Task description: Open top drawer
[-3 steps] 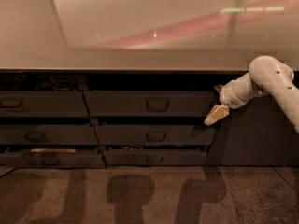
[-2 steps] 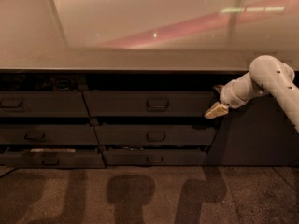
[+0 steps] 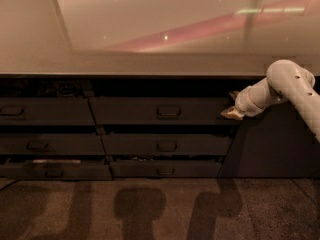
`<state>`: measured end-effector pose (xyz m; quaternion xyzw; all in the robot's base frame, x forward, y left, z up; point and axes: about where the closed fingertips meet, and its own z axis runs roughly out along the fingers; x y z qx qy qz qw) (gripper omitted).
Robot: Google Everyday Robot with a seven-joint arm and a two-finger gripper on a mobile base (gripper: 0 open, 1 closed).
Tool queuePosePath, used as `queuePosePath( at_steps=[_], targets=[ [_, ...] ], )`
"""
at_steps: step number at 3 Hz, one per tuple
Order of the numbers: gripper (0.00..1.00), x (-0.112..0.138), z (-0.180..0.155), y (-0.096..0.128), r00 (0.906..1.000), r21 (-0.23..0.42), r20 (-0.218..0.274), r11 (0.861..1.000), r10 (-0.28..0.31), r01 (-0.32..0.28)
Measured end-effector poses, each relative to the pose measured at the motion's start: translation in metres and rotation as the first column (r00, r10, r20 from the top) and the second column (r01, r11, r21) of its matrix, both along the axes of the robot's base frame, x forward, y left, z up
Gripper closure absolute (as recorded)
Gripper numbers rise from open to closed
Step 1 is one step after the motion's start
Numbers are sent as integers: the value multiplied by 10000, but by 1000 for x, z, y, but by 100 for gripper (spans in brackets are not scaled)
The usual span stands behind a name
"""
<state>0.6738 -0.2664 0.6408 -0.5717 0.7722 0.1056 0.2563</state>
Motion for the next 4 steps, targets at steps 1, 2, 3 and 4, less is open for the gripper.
queuePosePath(
  at_steps=[1, 2, 3, 4],
  targets=[
    [100, 0, 0, 0, 10000, 1, -2, 10000, 2, -2],
    [100, 0, 0, 0, 10000, 1, -2, 10000, 2, -2],
    [100, 1, 7, 0, 10000, 0, -1, 10000, 2, -2],
    [100, 3, 9, -2, 10000, 0, -1, 10000, 2, -2]
  ],
)
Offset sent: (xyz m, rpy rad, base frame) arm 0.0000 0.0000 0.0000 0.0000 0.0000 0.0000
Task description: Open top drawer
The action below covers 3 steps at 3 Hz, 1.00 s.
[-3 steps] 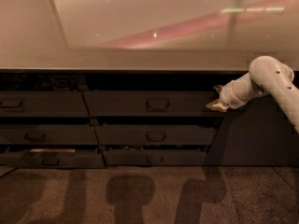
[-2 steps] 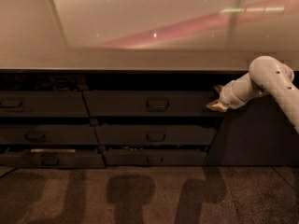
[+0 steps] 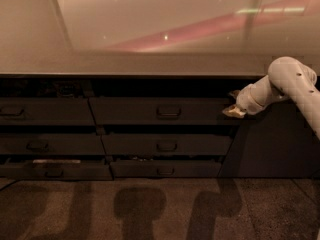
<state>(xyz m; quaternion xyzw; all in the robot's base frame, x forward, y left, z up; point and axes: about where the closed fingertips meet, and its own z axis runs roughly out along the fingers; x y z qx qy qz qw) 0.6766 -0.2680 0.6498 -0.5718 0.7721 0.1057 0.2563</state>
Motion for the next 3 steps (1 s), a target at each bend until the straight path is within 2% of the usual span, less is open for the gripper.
queuePosePath(
  at_steps=[3],
  targets=[
    [100, 4, 5, -3, 10000, -3, 0, 10000, 14, -14]
  ],
)
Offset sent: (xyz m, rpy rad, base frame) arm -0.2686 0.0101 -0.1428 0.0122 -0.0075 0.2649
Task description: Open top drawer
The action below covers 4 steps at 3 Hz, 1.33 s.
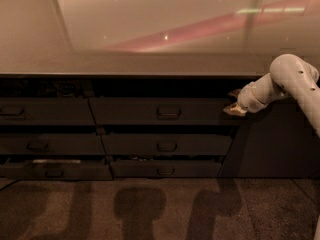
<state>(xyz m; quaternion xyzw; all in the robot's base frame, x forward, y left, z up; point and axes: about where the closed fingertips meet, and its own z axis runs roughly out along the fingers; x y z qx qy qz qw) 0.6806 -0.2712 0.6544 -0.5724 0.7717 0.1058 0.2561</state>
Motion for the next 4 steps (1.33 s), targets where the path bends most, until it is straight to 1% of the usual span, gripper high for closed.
queuePosePath(
  at_steps=[2, 3, 4],
  targets=[
    [100, 2, 7, -1, 10000, 0, 1, 10000, 0, 0],
    [100, -7, 42, -13, 9922, -583, 1184, 9978, 385, -317],
    [100, -37, 65, -11, 9473, -876, 3035, 9930, 1025, -794]
  ],
)
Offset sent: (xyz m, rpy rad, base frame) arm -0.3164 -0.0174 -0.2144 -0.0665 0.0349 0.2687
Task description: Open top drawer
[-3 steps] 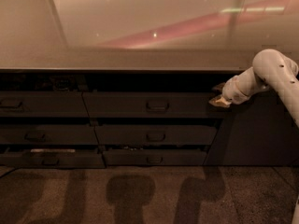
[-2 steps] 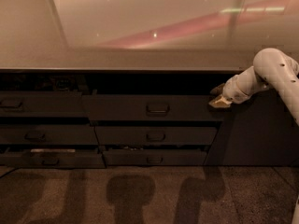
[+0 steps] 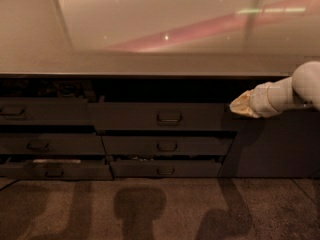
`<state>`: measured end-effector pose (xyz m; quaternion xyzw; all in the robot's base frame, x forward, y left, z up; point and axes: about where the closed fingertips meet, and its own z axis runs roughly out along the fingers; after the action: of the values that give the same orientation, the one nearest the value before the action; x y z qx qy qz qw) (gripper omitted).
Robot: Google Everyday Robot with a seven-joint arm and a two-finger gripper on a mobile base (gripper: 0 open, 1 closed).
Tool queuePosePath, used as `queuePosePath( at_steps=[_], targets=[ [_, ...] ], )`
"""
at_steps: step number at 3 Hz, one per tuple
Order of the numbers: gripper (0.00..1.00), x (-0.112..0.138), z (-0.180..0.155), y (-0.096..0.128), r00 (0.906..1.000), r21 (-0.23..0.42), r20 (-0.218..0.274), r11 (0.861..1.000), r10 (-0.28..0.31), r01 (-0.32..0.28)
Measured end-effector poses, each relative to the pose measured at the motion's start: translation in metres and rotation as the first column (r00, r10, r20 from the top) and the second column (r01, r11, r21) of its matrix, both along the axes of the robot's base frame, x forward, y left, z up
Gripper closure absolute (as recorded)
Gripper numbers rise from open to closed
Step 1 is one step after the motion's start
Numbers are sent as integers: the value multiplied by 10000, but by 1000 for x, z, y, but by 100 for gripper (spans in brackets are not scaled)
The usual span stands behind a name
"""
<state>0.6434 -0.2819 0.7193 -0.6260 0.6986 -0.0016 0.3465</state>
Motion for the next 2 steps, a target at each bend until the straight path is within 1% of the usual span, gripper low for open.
queuePosePath(
  at_steps=[1, 2],
  targets=[
    [100, -59, -40, -22, 9994, -220, 329, 9997, 75, -67],
    [81, -102, -70, -40, 9996, -256, -229, 9995, -166, 160]
  ],
)
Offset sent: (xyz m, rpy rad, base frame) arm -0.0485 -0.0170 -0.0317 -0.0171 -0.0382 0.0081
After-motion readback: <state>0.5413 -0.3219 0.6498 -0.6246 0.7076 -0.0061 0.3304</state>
